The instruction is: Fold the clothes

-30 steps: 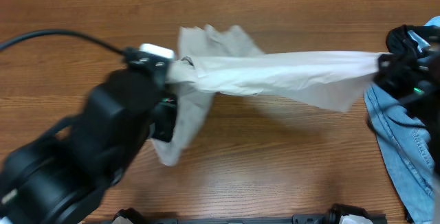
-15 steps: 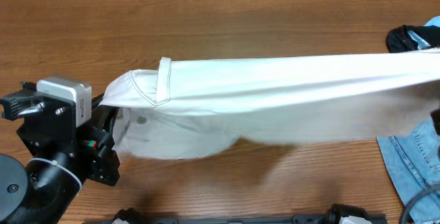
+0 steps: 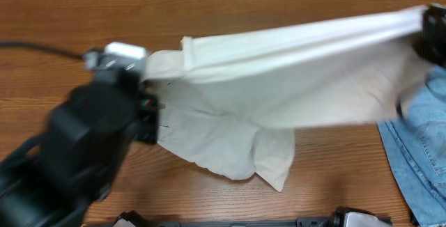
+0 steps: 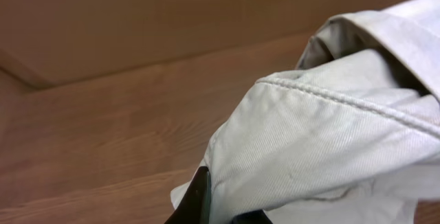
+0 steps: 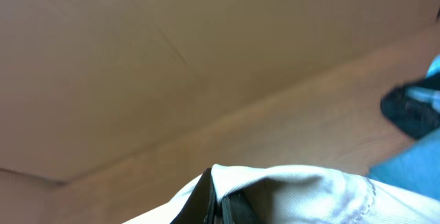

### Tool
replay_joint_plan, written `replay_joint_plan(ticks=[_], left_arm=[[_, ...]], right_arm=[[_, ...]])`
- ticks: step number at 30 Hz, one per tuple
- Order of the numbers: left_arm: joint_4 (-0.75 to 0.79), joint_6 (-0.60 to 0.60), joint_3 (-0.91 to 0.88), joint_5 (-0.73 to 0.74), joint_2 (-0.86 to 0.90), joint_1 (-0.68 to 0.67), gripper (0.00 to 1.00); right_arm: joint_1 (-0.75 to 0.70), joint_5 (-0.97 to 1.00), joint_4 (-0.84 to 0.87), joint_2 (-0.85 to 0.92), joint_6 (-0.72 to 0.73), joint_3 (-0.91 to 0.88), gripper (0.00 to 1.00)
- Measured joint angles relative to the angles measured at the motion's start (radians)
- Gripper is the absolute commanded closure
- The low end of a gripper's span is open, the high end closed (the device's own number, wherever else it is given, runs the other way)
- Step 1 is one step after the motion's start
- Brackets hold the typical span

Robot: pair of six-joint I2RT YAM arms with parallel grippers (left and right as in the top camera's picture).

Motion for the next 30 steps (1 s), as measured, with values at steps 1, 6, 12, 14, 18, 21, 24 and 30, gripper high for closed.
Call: replay_joint_plan(ticks=[1,6,12,14,18,21,24,30], left_arm=[[0.005,0.000,-0.009,-0.013,0.023,0.000,0.96],[0.066,0.000,-0.047,-0.089,0.170,0.023,0.96],[0.260,0.013,-0.053,-0.091,0.391,0.177,0.96],[0.328,0.026,-0.053,-0.075,0.452,0.229,0.96],[0.484,0.062,-0.054,0.018,0.578,0.344,0.95],[0.548,0.075,-0.054,0.115,0.653,0.424,0.87],[0.568,0.084,-0.054,0.218,0.728,0.509,0.11],[0.475,0.064,-0.054,0.339,0.814,0.717,0.00]], right_arm=[[0.002,-0.004,0.000,0.047,-0.003,-0.001,0.96],[0.005,-0.017,0.021,0.267,-0.031,-0.005,0.96],[0.029,-0.017,0.111,0.464,-0.063,-0.008,0.96],[0.043,-0.016,0.147,0.504,-0.076,-0.009,0.96],[0.078,-0.010,0.211,0.565,-0.098,-0.009,0.96],[0.106,-0.010,0.240,0.595,-0.106,-0.009,0.92],[0.132,-0.008,0.255,0.621,-0.111,-0.009,0.53],[0.121,0.038,0.266,0.643,-0.126,-0.009,0.25]])
